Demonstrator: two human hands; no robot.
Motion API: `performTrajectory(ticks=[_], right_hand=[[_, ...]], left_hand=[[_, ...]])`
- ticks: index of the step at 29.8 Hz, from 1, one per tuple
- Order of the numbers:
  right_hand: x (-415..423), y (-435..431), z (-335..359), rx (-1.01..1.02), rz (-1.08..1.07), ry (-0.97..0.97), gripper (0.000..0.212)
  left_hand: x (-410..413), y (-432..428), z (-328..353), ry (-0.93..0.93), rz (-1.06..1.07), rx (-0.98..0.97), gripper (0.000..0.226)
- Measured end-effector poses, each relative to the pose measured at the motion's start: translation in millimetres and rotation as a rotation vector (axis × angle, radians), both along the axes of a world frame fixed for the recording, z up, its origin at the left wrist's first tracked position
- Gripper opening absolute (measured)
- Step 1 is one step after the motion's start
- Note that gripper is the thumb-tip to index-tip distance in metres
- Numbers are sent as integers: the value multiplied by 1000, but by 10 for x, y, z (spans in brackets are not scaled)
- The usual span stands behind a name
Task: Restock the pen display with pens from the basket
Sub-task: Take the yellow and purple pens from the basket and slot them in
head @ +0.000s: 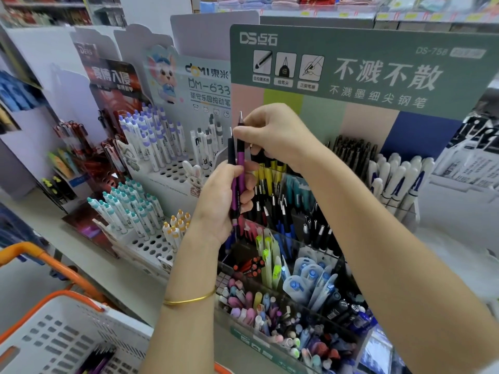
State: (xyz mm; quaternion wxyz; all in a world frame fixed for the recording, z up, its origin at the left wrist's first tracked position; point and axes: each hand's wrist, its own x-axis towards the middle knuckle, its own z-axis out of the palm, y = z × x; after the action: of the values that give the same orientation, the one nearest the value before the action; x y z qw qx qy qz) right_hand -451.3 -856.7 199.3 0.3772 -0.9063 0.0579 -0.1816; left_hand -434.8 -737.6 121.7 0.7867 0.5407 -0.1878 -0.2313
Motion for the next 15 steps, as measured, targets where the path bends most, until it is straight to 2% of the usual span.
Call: performTrajectory(ticks=[4, 7, 10, 15], right_hand=[[202, -21, 20, 258, -153, -259, 19], [386, -27, 23, 258, -285, -444, 15], [502, -10, -14, 94, -303, -443, 8], [689, 15, -167, -359, -300, -145, 25]], left_hand=[[47, 67, 27, 13, 200, 109, 22], [130, 113, 34, 8, 321, 184, 22], [215, 103, 42, -6, 338, 213, 17], [317, 19, 74, 41, 341, 159, 25]])
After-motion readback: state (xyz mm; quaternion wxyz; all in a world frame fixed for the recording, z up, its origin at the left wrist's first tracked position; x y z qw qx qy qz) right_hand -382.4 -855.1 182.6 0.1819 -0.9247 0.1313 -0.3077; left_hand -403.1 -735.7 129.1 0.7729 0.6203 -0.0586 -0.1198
